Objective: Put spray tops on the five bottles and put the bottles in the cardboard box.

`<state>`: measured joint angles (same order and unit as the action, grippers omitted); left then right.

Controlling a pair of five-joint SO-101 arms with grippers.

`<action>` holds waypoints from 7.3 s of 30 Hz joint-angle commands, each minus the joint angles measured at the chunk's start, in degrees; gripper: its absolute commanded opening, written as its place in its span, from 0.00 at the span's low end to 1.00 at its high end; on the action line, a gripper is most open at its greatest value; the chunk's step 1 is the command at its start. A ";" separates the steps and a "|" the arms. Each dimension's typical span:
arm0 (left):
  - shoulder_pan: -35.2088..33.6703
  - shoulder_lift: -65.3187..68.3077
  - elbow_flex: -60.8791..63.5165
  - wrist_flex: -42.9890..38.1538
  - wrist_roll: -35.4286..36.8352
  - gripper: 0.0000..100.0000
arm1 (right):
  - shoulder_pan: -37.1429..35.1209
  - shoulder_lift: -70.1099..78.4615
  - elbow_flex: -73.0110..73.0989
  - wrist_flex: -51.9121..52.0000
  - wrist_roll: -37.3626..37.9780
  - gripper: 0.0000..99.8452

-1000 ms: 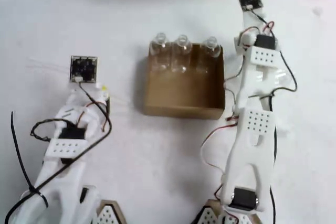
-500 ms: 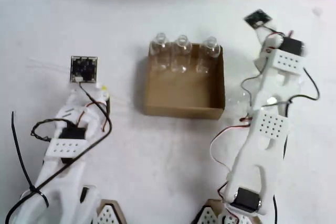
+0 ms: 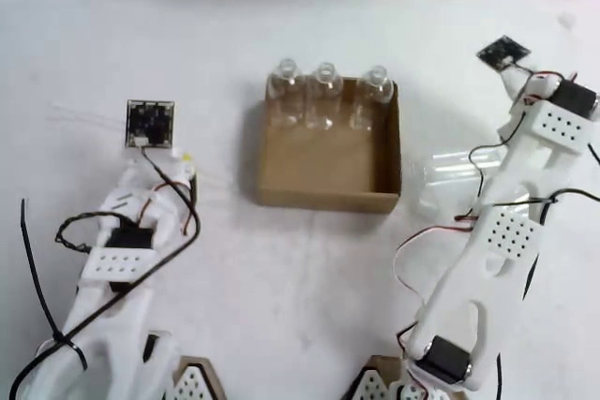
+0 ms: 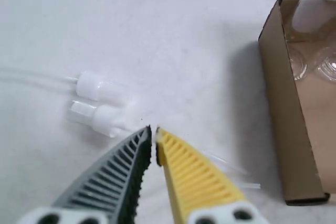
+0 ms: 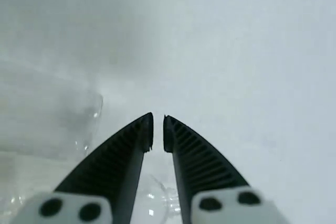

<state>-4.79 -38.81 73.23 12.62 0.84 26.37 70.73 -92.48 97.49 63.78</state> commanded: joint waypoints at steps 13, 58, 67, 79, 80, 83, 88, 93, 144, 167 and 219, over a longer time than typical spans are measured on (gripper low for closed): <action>1.27 -0.75 -0.35 -0.18 -0.62 0.02 | -6.37 -48.31 56.97 1.80 18.64 0.02; 1.27 -0.75 -0.44 -0.18 -0.62 0.02 | -23.87 -55.87 99.69 -30.46 30.33 0.27; 1.27 -0.75 -0.44 -0.18 -0.62 0.02 | -23.87 -55.69 99.69 -31.87 30.24 0.06; 1.27 -0.75 -0.44 -0.18 -0.62 0.02 | -22.99 -63.69 95.74 -28.26 26.37 0.02; 1.27 -0.75 -0.44 -0.18 -0.62 0.02 | -23.08 -64.66 95.74 -27.38 25.93 0.02; 1.27 -0.75 -0.44 -0.18 -0.62 0.02 | -23.25 -66.07 95.65 -24.13 25.93 0.02; 1.27 -0.75 -0.44 -0.18 -0.62 0.02 | -21.85 -65.98 96.18 -22.02 26.29 0.13; 1.27 -0.75 -0.44 -0.18 -0.62 0.02 | -20.26 -63.78 99.34 -21.67 36.13 0.29; 1.36 -0.75 -0.35 -0.18 -0.62 0.02 | -19.12 -57.36 90.55 -31.16 32.70 0.02; 2.68 -0.75 -0.35 -0.18 -0.70 0.02 | 10.07 -75.12 90.02 -23.52 20.75 0.02; 4.18 -0.75 0.18 0.00 -4.22 0.02 | 29.76 -75.21 127.91 -54.02 24.97 0.11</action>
<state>-1.27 -38.81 73.76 12.62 -2.77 57.41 -2.68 35.78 44.22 88.04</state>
